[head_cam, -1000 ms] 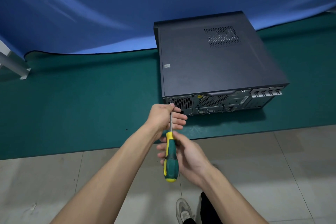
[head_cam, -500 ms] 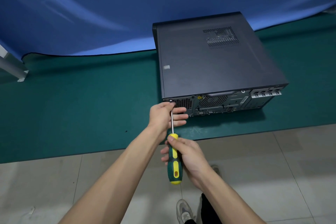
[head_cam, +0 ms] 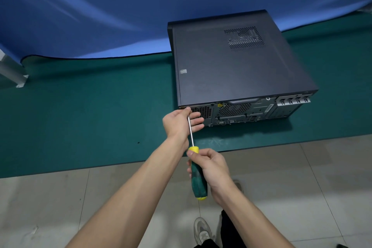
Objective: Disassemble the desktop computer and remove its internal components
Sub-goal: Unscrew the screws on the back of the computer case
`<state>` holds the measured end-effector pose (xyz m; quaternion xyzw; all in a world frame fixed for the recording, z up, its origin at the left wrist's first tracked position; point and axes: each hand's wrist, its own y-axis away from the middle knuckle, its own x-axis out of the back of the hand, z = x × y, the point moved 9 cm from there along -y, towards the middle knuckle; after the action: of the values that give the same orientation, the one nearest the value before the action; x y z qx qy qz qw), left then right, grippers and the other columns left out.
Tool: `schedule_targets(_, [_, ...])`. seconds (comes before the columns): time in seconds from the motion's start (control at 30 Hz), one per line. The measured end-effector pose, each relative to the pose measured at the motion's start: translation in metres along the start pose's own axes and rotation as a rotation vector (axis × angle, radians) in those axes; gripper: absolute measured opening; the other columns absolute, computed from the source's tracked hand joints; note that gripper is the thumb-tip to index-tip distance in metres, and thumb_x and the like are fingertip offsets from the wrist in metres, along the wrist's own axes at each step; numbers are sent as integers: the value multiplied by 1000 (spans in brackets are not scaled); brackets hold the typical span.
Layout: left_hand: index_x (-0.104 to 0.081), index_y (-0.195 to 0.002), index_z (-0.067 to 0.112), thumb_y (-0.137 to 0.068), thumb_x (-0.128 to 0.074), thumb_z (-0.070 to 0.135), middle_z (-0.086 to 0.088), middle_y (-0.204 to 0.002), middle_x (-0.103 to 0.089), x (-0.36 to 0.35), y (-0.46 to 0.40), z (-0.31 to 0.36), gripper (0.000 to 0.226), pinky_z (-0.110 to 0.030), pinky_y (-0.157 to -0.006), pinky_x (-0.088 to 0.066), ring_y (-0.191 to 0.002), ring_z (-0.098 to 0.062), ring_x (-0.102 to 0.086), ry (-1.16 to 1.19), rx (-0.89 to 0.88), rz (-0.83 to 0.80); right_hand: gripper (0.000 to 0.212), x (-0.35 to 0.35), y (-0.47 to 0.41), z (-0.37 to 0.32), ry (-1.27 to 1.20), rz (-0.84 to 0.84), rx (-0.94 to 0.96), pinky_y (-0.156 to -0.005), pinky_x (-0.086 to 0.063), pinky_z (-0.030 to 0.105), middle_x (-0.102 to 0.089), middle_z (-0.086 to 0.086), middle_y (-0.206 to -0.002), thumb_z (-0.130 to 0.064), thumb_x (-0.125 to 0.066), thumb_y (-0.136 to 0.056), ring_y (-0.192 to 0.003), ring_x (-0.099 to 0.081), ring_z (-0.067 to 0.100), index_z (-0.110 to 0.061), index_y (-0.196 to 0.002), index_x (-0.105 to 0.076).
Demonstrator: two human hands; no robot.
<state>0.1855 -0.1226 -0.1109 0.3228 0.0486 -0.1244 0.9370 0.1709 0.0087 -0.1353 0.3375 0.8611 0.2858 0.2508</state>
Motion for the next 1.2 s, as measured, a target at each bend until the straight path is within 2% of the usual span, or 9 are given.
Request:
schedule_targets(0.1, [-56,-86,0,-95,-51,7,-16,-72,-67,0,0,-3,13,-29,-44,-55,-48,-20,-66,35,11,1,22,6,-4,1,40,76,17,-47,-43,24,-59,1,-58,-10,-70,-83,-43,-55,12,-9,-84,-48])
schedule_targets(0.2, [-56,-82,0,-94,-50,7,-16,-70,-68,2,-1,-3,15,-30,-48,-57,-52,-22,-68,50,3,2,20,19,-7,-5,212,129,41,-52,-41,24,-60,2,-65,-6,-68,-81,-49,-56,13,-12,-84,-49])
schedule_targets(0.33, [-57,-81,-1,-92,-49,6,-14,-65,-69,6,0,7,15,-29,-48,-57,-53,-23,-68,2,-47,0,16,42,-5,-31,377,207,118,-58,-38,30,-47,2,-58,-4,-59,-77,-54,-43,21,-13,-73,-46])
schedule_targets(0.53, [-58,-74,6,-92,-52,9,-12,-67,-67,-37,35,41,19,-30,-47,-54,-48,-20,-63,-433,-305,-274,37,55,19,-119,432,220,340,-48,-31,26,-38,3,-46,-30,-67,-81,-43,-35,18,-16,-57,-43])
schedule_targets(0.6, [-60,-73,12,-90,-56,15,-7,-66,-68,-64,57,58,17,-32,-51,-54,-52,-21,-64,-679,-506,-376,32,58,29,-149,424,202,401,-40,-30,21,-40,1,-41,-31,-66,-84,-37,-36,16,-13,-61,-52])
schedule_targets(0.7, [-63,-78,18,-88,-56,27,0,-70,-68,-101,92,87,15,-32,-62,-50,-68,-22,-64,-1107,-896,-395,24,65,37,-181,383,172,427,-41,-31,22,-42,0,-41,-28,-65,-86,-36,-38,16,-14,-66,-61])
schedule_targets(0.8, [-63,-90,17,-91,-52,30,-1,-82,-70,-129,113,102,17,-36,-70,-49,-77,-24,-62,-1296,-1114,-428,24,75,38,-206,345,140,438,-42,-33,24,-43,-2,-42,-23,-66,-85,-37,-38,15,-18,-62,-61])
schedule_targets(1.0, [-63,-100,16,-98,-43,34,-5,-91,-69,-178,108,116,27,-39,-71,-46,-84,-30,-60,-1571,-1260,-415,19,92,15,-245,380,38,423,-40,-35,21,-47,0,-46,-16,-66,-84,-37,-39,14,-18,-65,-67])
schedule_targets(1.2, [-64,-104,21,-96,-46,38,-2,-97,-70,-239,74,124,26,-38,-75,-47,-90,-28,-62,-1638,-1199,-413,16,124,-32,-290,389,11,391,-42,-36,25,-48,-1,-46,-9,-67,-82,-41,-40,14,-14,-67,-66])
